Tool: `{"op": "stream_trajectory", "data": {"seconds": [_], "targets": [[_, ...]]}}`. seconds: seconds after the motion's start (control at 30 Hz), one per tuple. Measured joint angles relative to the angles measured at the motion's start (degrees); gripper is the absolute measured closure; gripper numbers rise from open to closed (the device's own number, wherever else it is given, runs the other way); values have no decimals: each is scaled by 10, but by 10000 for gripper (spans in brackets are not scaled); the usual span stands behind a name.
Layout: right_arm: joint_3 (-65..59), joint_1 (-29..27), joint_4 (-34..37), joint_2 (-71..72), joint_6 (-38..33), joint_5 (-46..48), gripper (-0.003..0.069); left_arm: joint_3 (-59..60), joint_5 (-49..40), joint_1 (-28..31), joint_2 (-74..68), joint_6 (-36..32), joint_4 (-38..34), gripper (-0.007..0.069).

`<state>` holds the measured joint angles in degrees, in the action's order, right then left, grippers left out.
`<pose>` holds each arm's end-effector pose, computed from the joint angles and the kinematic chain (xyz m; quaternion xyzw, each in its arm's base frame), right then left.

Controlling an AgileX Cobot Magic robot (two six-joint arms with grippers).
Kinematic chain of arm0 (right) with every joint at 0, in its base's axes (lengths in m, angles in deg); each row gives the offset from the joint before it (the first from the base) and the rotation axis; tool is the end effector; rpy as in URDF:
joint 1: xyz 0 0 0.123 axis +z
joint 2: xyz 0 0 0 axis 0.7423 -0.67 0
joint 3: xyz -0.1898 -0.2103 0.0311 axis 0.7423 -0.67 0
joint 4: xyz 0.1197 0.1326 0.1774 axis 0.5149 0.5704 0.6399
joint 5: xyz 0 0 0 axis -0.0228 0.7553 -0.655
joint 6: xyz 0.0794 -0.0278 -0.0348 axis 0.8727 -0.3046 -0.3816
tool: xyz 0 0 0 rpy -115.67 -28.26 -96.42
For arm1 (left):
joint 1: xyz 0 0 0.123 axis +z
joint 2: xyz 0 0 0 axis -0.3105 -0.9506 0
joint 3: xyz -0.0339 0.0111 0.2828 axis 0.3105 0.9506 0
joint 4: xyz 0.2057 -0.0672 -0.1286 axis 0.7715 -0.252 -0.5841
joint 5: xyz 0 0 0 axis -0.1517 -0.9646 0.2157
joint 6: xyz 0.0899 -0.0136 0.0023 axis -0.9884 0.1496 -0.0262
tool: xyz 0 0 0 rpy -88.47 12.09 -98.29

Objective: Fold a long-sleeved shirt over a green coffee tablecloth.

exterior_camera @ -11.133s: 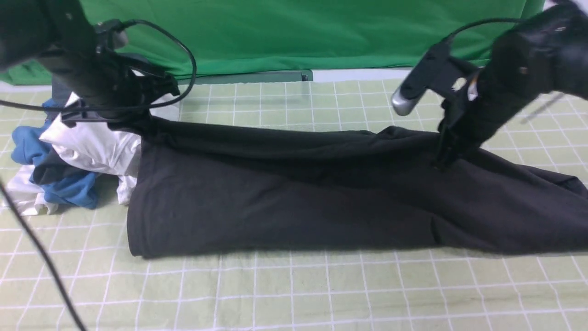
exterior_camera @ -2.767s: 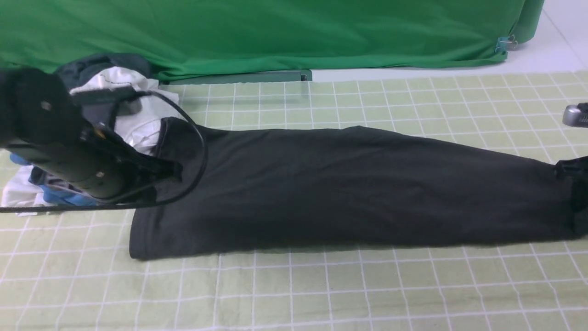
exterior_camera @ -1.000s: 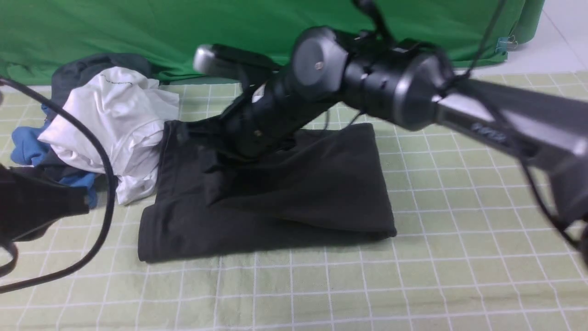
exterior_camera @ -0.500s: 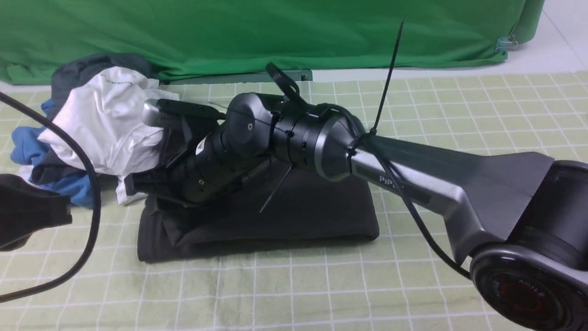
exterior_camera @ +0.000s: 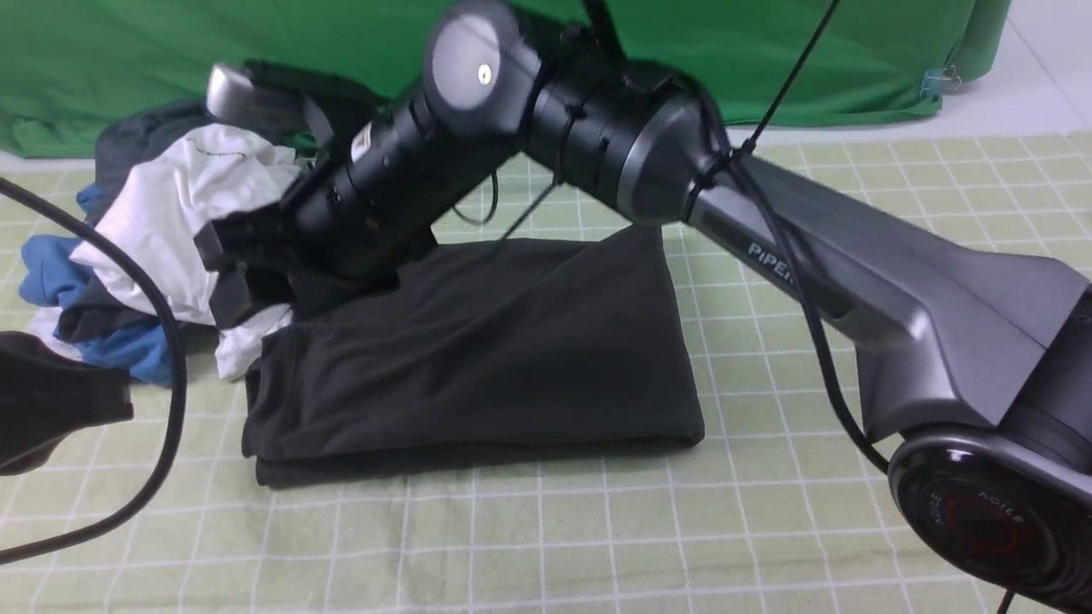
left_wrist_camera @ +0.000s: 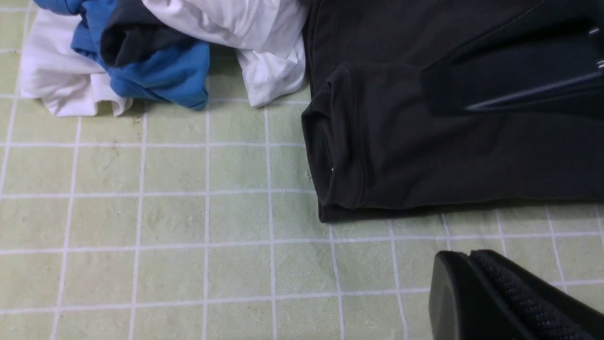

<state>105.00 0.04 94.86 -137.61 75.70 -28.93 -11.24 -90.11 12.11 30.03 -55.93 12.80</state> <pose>0.3205 0.4249 0.2874 -0.3069 0.8468 0.4047 0.1576 0.1367 -0.0176 0.3303 -0.0351 0.9273 -0.0718 0.3657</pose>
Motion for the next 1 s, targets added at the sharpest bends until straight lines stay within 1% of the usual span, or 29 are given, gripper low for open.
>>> {"op": "stream_trajectory", "data": {"seconds": [0.07,0.1,0.17,0.2,0.23,0.27,0.37,0.47,0.63,0.73,0.8,0.87,0.97,1.0], "targets": [[26,-1,-33,0,-9,34,244,0,-1,0,0,4,0,613],[43,-5,-73,0,-12,62,301,0,-1,0,0,4,0,613],[63,-15,-127,3,-17,89,429,0,-2,0,0,4,0,613],[66,-24,-144,7,-17,95,505,0,-2,0,-1,4,0,613],[66,-25,-147,8,-17,95,505,0,-2,0,-1,4,0,613],[68,-39,-160,16,-18,100,593,0,-2,0,-5,4,-3,613],[64,-66,-174,46,-24,102,647,0,-4,0,-21,4,-4,613],[44,-79,-176,80,-35,102,655,0,-6,0,-37,4,-4,613],[-85,-102,-210,190,-60,102,657,0,-7,0,-83,-9,-6,613],[-179,-106,-246,235,-65,102,657,0,18,0,-110,-12,-20,613],[-252,-109,-268,262,-66,104,657,0,54,0,-138,-18,-43,613],[-287,-109,-273,268,-66,104,657,0,75,0,-157,-28,-62,613],[-360,-109,-272,270,-66,80,657,-1,127,1,-229,-79,-131,613],[-395,-109,-267,269,-66,56,657,-7,139,1,-264,-110,-162,613]]}}
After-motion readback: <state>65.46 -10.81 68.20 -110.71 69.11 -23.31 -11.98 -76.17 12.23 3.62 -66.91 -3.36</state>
